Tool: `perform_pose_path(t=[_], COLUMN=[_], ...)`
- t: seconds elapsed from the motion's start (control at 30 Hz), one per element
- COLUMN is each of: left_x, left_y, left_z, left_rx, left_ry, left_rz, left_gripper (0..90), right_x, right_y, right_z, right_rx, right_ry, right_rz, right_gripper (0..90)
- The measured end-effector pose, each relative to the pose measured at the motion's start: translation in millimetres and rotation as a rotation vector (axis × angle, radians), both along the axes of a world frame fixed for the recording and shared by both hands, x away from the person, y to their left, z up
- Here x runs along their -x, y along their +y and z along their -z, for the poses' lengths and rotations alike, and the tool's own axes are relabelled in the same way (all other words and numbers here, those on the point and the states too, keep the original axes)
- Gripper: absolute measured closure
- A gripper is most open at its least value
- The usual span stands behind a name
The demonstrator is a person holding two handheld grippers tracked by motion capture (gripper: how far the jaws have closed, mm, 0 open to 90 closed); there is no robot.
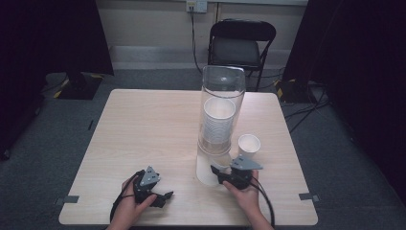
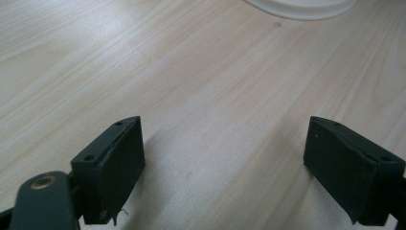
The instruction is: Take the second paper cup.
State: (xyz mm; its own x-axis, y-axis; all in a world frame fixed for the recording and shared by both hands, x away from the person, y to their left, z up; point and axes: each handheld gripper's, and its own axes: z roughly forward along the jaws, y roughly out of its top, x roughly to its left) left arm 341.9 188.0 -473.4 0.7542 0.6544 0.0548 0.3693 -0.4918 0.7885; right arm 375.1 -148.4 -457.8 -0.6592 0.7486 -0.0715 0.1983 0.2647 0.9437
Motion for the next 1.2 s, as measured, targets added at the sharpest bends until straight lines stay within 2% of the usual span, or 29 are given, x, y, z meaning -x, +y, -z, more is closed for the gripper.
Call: perform_pose_path(t=[0.07,0.13,0.3,0.53,0.63,0.67,0.7,0.73,0.83,0.93,1.1,1.2], left_x=[-0.5,-1.0,-1.2,-0.9,-1.0,-0.9,-0.9,-1.0,-1.0,-1.0,-1.0,-1.0], left_y=[0.1,0.3,0.3,0.2,0.2,0.2,0.2,0.2,0.2,0.2,0.2,0.2], left_z=[-0.1,-0.4,-0.5,-0.6,-0.6,-0.6,-0.6,-0.6,-0.6,-0.6,-0.6,-0.6], left_rx=[-0.006,-0.011,-0.013,-0.017,-0.017,-0.017,-0.017,-0.017,-0.016,-0.017,-0.016,-0.016], left_ry=[-0.001,-0.005,-0.003,-0.009,-0.008,-0.008,-0.009,-0.009,-0.007,-0.008,-0.008,-0.008], left_rz=[0.007,0.009,0.011,0.007,0.007,0.007,0.007,0.007,0.008,0.008,0.008,0.007], left_gripper=[12.9,12.8,12.4,12.5,12.5,12.5,12.5,12.5,12.5,12.5,12.5,12.5], right_x=[1.5,1.7,2.4,13.3,15.3,17.3,17.3,18.5,21.6,22.2,23.8,23.8], right_y=[0.9,0.0,-13.7,-27.2,-36.7,-40.4,-40.4,-42.4,-54.1,-60.1,-78.4,-84.9], right_z=[-6.9,-7.6,-7.0,-9.6,-13.2,-14.6,-14.6,-14.9,-16.4,-16.8,-15.6,-13.9], right_rx=[0.095,0.106,0.093,0.091,0.057,0.091,0.091,0.112,0.123,0.117,0.102,0.111], right_ry=[0.015,0.015,0.032,0.049,0.052,0.037,0.037,0.038,0.057,0.068,0.099,0.107], right_rz=[-0.036,-0.032,-0.024,-0.01,0.008,0.017,0.017,0.021,0.064,0.067,0.114,0.127], right_gripper=[38.7,38.3,36.5,35.9,35.6,35.4,35.4,35.3,34.7,34.5,34.1,33.8])
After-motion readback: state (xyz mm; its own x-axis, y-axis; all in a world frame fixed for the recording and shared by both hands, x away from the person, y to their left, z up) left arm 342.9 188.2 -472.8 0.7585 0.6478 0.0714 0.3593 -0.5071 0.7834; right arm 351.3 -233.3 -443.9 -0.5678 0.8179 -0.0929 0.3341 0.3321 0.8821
